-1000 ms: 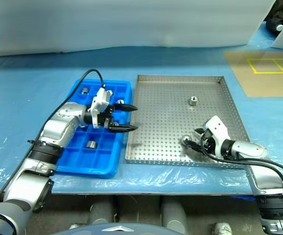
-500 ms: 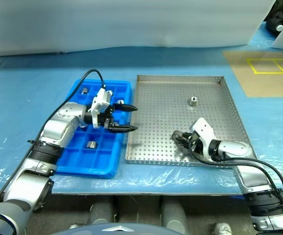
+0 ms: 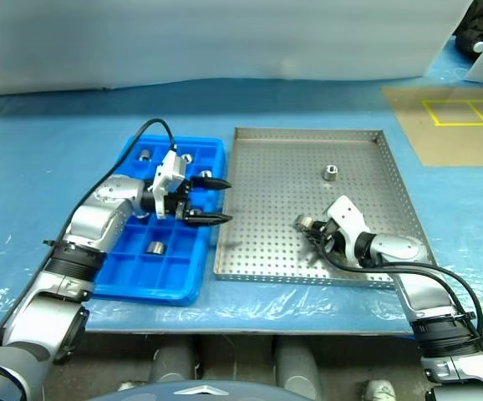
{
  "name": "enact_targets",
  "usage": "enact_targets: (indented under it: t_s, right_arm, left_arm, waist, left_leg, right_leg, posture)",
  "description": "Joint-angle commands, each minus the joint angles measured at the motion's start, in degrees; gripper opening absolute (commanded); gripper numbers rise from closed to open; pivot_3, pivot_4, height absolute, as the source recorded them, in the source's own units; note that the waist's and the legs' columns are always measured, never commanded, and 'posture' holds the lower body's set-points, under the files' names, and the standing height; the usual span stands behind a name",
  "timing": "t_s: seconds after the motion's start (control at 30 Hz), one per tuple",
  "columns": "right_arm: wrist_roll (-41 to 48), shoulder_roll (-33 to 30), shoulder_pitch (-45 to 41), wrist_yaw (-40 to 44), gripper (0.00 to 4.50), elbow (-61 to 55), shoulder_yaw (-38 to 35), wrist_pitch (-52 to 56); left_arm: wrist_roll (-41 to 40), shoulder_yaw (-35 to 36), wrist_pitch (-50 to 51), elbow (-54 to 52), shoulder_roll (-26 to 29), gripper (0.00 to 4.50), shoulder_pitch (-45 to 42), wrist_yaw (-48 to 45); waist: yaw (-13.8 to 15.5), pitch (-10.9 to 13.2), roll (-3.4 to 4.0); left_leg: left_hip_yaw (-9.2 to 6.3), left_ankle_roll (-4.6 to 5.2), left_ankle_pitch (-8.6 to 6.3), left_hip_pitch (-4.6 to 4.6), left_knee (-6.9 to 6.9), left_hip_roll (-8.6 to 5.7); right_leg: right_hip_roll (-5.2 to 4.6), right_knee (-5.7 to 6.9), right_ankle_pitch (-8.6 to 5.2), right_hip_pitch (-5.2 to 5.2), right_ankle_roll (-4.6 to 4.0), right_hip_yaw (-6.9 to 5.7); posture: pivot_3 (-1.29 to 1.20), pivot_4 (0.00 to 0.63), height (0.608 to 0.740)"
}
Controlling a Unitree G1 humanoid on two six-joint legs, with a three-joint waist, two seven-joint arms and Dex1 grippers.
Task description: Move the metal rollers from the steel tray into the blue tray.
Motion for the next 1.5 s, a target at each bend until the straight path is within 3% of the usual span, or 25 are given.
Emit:
enact_targets:
  t_s: [0.03, 0.37, 0.57, 0.9, 1.23, 1.5]
  right_arm:
    - [0.67, 0.72, -1.34, 0.27, 0.63, -0.78, -0.06, -0.67]
    - [5.25, 0.81, -10.59, 5.70, 0.63, -5.29, 0.70, 4.93]
    - [7.94, 2.08, -18.26, 12.77, 0.63, -6.02, 6.38, 7.56]
    - [5.07, 12.89, -30.02, 19.47, 0.63, 4.39, 17.03, 0.64]
    - [3.57, 17.50, -32.01, 28.17, 0.63, 11.37, 22.36, -4.11]
    - [3.36, 20.07, -30.56, 32.53, 0.63, 10.52, 26.34, -3.81]
  left_arm:
    - [-0.83, 1.68, -0.30, -2.62, 0.71, 4.08, -0.06, 0.10]
    - [-3.42, 5.81, 3.18, -3.91, 5.74, 4.08, 0.25, -1.05]
    - [-5.14, 8.66, 5.37, -7.38, 10.86, 4.08, 3.41, -2.21]
    - [-8.66, 16.96, 10.35, -21.47, 16.94, 4.08, 16.83, 4.32]
    - [-12.76, 31.38, 15.28, -33.90, 22.06, 4.08, 33.63, 11.73]
    - [-16.61, 34.45, 19.18, -41.45, 22.56, 4.08, 39.61, 15.04]
  waist:
    - [-0.01, 0.00, 0.00]
    - [-0.01, 0.01, 0.02]
    - [0.39, 0.01, 0.02]
    - [2.15, 0.02, 0.01]
    - [5.56, 0.03, -0.02]
    - [8.06, 0.03, -0.02]
  left_leg:
    - [0.00, 0.00, 0.00, 0.00, 0.00, 0.00]
    - [0.02, -0.04, 0.02, 0.02, -0.04, 0.06]
    - [0.02, -0.04, 0.03, 0.01, -0.08, 0.08]
    - [-0.01, -0.16, 0.09, -0.11, -0.09, 0.14]
    - [-0.18, -0.16, 0.09, -0.42, -0.08, 0.16]
    - [-0.28, -0.18, 0.10, -0.47, -0.07, 0.18]
  right_leg:
    - [0.00, 0.00, 0.00, 0.00, 0.00, 0.00]
    - [0.03, 0.07, 0.00, -0.07, -0.01, 0.01]
    - [0.04, 0.06, 0.00, -0.08, -0.01, -0.03]
    - [-0.01, 0.29, -0.02, -0.31, -0.06, -0.10]
    - [-0.07, 0.26, -0.04, -0.43, -0.08, -0.35]
    - [-0.09, 0.30, -0.05, -0.44, -0.08, -0.44]
  posture:
    - [-0.24, 0.150, 0.740]
    - [-0.21, 0.150, 0.740]
    - [-0.13, 0.150, 0.740]
    - [0.07, 0.150, 0.740]
    - [0.29, 0.150, 0.740]
    - [0.33, 0.150, 0.740]
